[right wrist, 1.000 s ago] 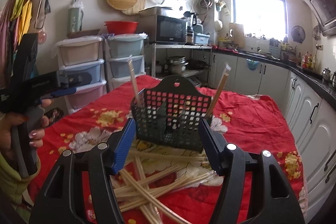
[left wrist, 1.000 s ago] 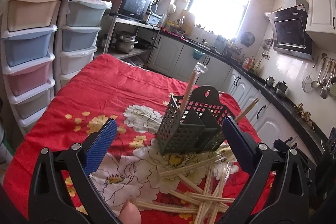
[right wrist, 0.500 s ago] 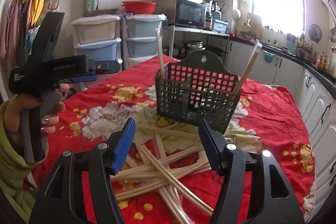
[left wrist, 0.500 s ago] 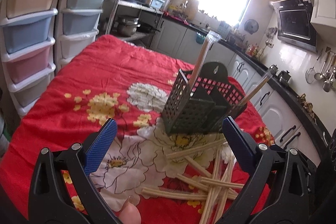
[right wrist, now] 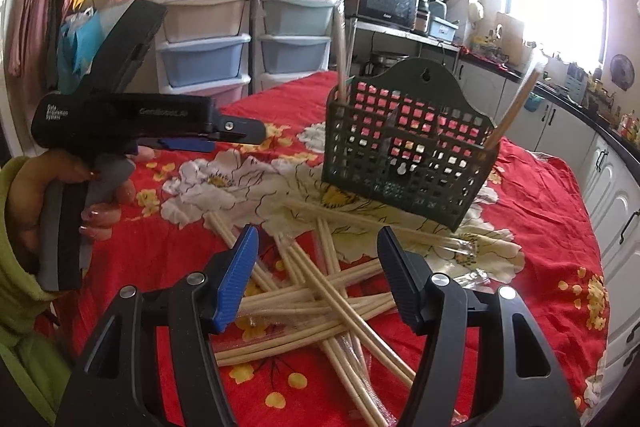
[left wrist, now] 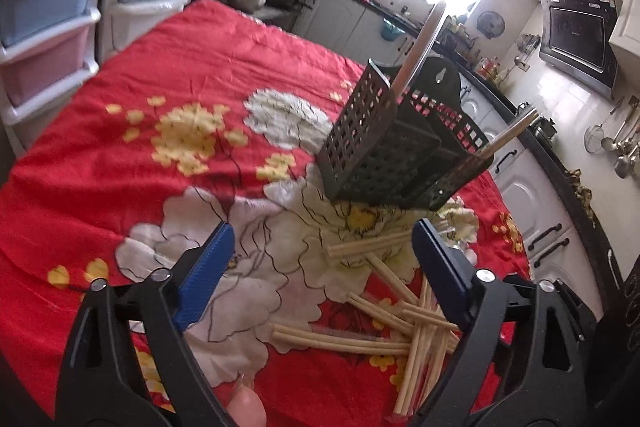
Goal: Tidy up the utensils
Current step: 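Reach the left tool to the chopstick pile and close it while the right tool grasps another chopstick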
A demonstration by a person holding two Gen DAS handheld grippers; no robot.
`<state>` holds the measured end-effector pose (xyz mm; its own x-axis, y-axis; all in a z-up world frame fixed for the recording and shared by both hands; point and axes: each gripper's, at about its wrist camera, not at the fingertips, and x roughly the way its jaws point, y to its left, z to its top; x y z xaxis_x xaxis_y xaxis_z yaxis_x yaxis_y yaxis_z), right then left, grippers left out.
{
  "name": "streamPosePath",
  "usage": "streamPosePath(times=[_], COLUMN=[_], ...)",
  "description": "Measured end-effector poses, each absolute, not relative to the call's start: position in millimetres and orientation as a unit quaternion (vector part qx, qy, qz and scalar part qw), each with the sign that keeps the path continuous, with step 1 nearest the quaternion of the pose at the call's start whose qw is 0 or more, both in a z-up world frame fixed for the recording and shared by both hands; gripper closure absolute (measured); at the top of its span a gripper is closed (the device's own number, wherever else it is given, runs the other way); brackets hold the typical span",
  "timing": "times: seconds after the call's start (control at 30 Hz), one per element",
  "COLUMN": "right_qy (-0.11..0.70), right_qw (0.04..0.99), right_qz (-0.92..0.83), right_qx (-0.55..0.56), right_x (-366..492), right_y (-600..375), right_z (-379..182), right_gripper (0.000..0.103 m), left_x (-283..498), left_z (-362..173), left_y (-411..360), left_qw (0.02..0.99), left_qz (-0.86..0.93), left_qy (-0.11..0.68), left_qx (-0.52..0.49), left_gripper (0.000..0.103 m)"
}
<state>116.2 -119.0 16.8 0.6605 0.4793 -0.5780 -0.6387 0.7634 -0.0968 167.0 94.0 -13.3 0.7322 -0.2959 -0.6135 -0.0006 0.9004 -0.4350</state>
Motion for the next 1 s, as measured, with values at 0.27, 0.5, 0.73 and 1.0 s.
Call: streamPosePath(times=[0.27, 0.5, 0.73, 1.0], right_qy=[0.302, 0.324, 0.347, 0.350], right_qw=[0.879, 0.861, 0.850, 0.847], right_qz=[0.327, 0.337, 0.334, 0.329], right_qx=[-0.171, -0.201, -0.215, -0.228], right_x=[125, 137, 153, 160], right_y=[-104, -89, -79, -76], right_z=[1, -13, -26, -32], right_gripper=[0.052, 0.058, 0.068, 0.082], left_x=[181, 192, 204, 220], left_z=[-35, -48, -58, -72], left_y=[91, 85, 79, 77], left_qw=[0.874, 0.851, 0.836, 0.813], left_qz=[-0.119, -0.142, -0.151, -0.159], left_qy=[0.401, 0.427, 0.448, 0.471], left_qx=[-0.248, -0.270, -0.278, -0.303], left_gripper=[0.038, 0.046, 0.058, 0.067])
